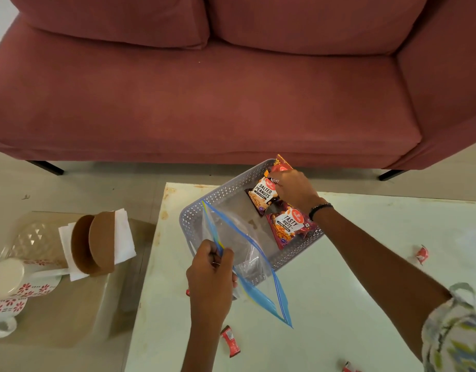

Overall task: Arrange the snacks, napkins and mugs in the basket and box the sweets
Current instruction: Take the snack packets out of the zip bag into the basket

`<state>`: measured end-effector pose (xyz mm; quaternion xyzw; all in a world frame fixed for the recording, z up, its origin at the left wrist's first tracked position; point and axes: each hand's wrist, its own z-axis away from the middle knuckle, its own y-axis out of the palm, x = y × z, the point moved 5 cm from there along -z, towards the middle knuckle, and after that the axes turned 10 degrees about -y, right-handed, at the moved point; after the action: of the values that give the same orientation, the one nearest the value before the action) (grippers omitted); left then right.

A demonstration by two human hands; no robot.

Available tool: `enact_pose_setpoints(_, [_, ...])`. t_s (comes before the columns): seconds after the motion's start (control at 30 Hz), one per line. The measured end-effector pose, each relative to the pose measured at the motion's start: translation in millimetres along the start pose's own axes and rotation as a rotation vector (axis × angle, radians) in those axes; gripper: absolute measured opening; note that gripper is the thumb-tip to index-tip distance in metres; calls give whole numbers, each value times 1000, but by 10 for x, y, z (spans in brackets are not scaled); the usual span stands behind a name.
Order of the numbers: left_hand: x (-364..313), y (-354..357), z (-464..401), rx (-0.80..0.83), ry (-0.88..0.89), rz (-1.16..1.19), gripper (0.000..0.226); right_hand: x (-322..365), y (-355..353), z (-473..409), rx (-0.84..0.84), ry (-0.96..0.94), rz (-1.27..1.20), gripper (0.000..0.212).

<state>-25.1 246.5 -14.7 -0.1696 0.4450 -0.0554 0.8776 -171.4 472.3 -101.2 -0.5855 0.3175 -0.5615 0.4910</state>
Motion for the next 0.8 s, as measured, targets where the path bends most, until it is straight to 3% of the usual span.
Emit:
enact_pose_setpoints(0.1, [-2, -26, 1, -13, -5, -23, 21, -155, -52, 314, -122, 241, -98, 31])
enact_pose_setpoints(0.27, [-18, -40, -1, -5, -3, -26, 18, -253, 242, 860, 41, 456, -45, 37])
enact_pose_setpoints(0.47, [-20, -26, -12, -3, 13, -24, 17, -299, 342, 867, -30, 477, -62, 24])
enact_pose_setpoints(0.67, [-37, -29, 3, 0, -17, 8, 19, -199, 200, 909, -67, 442, -51, 33])
enact_pose_setpoints(0.73, [-44, -39, 25, 1, -50, 53, 21, -30, -22, 1028, -152, 398, -176, 33])
enact_pose_setpoints(0.8, [-80, -52, 102, 2, -92, 106, 20, 285, -300, 1306, -240, 318, -540, 31])
